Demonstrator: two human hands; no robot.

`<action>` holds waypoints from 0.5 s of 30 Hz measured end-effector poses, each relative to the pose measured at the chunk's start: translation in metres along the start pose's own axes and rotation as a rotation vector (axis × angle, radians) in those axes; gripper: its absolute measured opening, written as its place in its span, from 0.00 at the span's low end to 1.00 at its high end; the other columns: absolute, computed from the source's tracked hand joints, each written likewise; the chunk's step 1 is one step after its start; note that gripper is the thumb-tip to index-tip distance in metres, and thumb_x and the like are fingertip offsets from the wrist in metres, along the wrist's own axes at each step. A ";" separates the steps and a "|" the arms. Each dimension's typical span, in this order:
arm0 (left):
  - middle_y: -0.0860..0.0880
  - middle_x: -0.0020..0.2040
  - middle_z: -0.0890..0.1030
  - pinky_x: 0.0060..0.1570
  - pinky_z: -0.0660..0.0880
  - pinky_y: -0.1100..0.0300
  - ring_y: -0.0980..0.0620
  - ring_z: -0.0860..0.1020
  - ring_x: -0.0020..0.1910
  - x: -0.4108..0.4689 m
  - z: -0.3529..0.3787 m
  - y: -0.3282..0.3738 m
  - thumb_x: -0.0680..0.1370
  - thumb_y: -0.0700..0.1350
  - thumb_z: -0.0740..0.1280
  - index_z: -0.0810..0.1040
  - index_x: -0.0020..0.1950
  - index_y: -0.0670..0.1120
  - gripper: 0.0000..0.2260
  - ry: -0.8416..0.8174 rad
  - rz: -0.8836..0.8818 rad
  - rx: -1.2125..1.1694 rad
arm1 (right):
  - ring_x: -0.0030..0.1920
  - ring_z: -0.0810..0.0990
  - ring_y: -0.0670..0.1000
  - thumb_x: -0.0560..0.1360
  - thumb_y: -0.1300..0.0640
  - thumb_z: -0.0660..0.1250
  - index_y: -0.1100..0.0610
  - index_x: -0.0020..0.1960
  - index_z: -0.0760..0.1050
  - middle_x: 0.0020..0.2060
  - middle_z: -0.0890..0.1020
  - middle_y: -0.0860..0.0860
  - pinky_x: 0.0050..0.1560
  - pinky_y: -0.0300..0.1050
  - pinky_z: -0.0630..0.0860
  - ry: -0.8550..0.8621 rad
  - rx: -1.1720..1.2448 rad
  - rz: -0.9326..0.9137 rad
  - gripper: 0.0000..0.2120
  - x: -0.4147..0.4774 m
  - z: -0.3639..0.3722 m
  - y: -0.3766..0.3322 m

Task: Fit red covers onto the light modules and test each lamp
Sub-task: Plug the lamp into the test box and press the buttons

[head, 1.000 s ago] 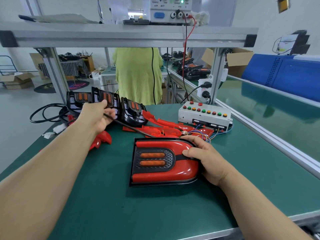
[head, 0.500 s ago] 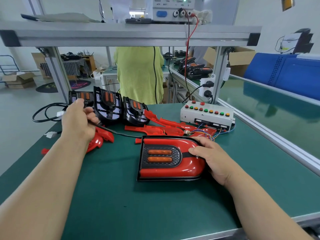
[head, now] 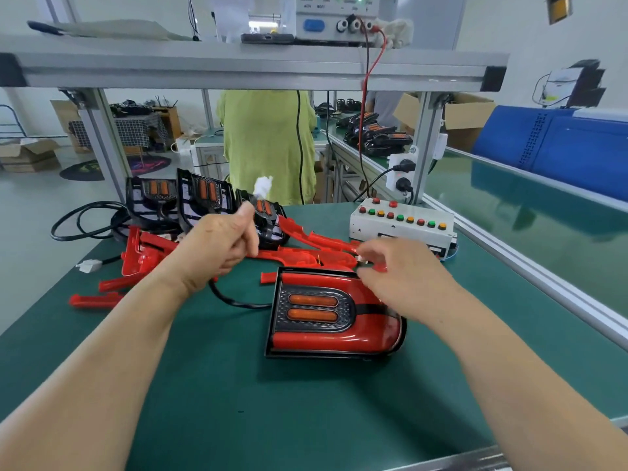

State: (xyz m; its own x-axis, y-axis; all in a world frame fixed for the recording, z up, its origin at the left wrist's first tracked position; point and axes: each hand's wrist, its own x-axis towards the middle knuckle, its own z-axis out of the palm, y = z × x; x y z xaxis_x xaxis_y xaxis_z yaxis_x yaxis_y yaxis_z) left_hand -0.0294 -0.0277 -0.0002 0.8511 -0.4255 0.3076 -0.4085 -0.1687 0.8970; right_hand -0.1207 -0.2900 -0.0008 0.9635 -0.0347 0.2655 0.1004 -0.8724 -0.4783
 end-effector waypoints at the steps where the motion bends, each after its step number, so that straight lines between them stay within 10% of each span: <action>1: 0.51 0.22 0.61 0.22 0.58 0.65 0.54 0.56 0.21 0.000 0.005 0.004 0.75 0.70 0.58 0.76 0.32 0.44 0.30 -0.025 -0.012 0.071 | 0.53 0.79 0.45 0.76 0.56 0.68 0.52 0.61 0.80 0.54 0.83 0.46 0.61 0.40 0.72 0.066 0.058 -0.021 0.14 0.006 0.001 -0.005; 7: 0.56 0.21 0.63 0.28 0.63 0.68 0.59 0.62 0.21 0.004 0.027 0.025 0.76 0.69 0.53 0.73 0.28 0.45 0.31 -0.168 -0.008 0.431 | 0.46 0.80 0.46 0.79 0.51 0.65 0.54 0.55 0.82 0.46 0.84 0.46 0.52 0.45 0.75 0.190 0.151 -0.114 0.10 0.047 0.004 -0.020; 11: 0.56 0.23 0.63 0.32 0.64 0.62 0.58 0.63 0.23 0.008 0.036 0.034 0.76 0.73 0.53 0.72 0.30 0.45 0.33 -0.262 -0.011 0.526 | 0.41 0.83 0.47 0.81 0.49 0.63 0.51 0.65 0.76 0.53 0.81 0.48 0.39 0.43 0.78 -0.034 0.678 0.048 0.14 0.071 -0.003 -0.024; 15: 0.56 0.26 0.68 0.34 0.66 0.64 0.58 0.66 0.26 0.009 0.043 0.035 0.72 0.74 0.54 0.74 0.33 0.47 0.31 -0.304 0.011 0.547 | 0.34 0.80 0.43 0.79 0.61 0.68 0.55 0.51 0.81 0.43 0.84 0.53 0.31 0.35 0.74 -0.161 0.963 0.100 0.04 0.082 -0.007 -0.019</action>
State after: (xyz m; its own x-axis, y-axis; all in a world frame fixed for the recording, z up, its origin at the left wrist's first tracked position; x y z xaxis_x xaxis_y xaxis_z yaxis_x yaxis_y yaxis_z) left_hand -0.0501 -0.0753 0.0202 0.7470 -0.6500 0.1399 -0.5949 -0.5594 0.5772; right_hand -0.0452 -0.2800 0.0363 0.9937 0.0428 0.1037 0.1074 -0.0956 -0.9896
